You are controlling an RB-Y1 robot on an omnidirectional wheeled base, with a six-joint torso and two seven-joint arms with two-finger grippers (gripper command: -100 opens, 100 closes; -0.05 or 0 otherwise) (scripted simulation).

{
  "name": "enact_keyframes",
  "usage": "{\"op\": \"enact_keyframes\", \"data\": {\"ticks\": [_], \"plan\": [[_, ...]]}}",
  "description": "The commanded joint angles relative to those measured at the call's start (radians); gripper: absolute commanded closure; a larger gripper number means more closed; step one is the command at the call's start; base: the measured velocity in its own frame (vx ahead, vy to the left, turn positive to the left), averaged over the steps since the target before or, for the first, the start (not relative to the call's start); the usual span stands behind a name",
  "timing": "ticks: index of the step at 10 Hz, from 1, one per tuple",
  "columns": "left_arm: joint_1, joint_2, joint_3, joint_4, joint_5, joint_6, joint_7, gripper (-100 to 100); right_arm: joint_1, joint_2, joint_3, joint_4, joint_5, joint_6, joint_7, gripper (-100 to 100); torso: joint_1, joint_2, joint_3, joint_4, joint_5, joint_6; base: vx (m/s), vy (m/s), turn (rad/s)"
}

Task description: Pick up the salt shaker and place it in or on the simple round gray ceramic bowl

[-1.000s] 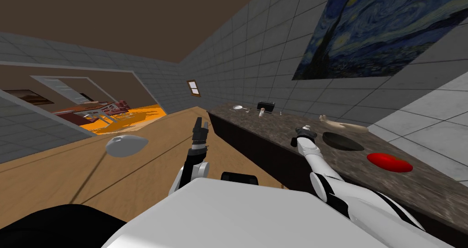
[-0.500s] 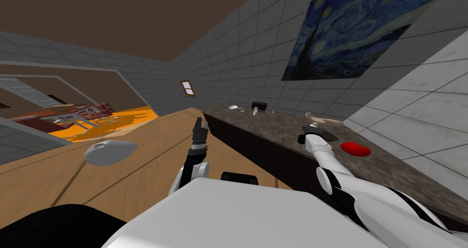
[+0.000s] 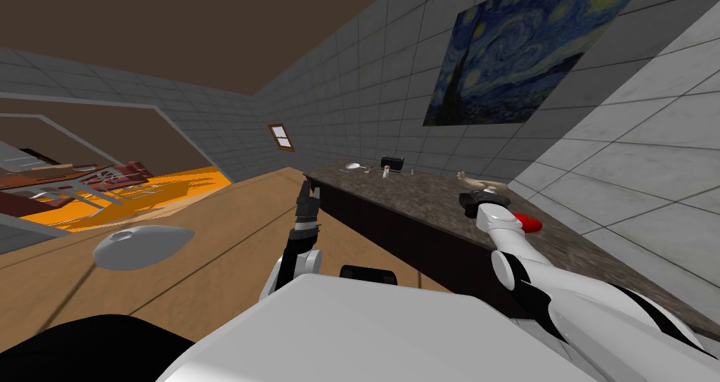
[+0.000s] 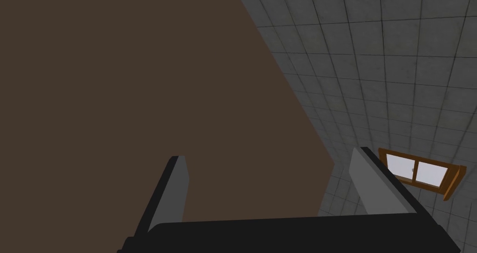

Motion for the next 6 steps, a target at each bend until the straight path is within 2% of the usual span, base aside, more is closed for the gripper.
{"op": "enact_keyframes", "data": {"ticks": [1, 3, 5, 6], "plan": [[0.000, 0.000, 0.000, 0.000, 0.000, 0.000, 0.000, 0, -0.021, -0.008, -0.022, 0.026, -0.021, -0.016, 0.036, 100, 0.000, 0.000, 0.000, 0.000, 0.000, 0.000, 0.090, -0.092, -0.075], [0.000, 0.000, 0.000, 0.000, 0.000, 0.000, 0.000, 0, -0.034, -0.009, -0.031, 0.046, -0.027, -0.021, 0.052, 100, 0.002, -0.003, -0.002, -0.001, 0.000, -0.002, 0.073, -0.074, -0.028], [0.000, 0.000, 0.000, 0.000, 0.000, 0.000, 0.000, 0, -0.054, -0.001, -0.044, 0.081, -0.035, -0.027, 0.078, 100, 0.001, -0.006, -0.003, -0.001, 0.000, -0.003, 0.139, -0.099, -0.039], [0.000, 0.000, 0.000, 0.000, 0.000, 0.000, 0.000, 0, -0.054, -0.001, -0.044, 0.081, -0.035, -0.027, 0.078, 100, 0.000, -0.009, -0.006, -0.002, -0.001, -0.004, 0.118, -0.065, 0.008]]}}
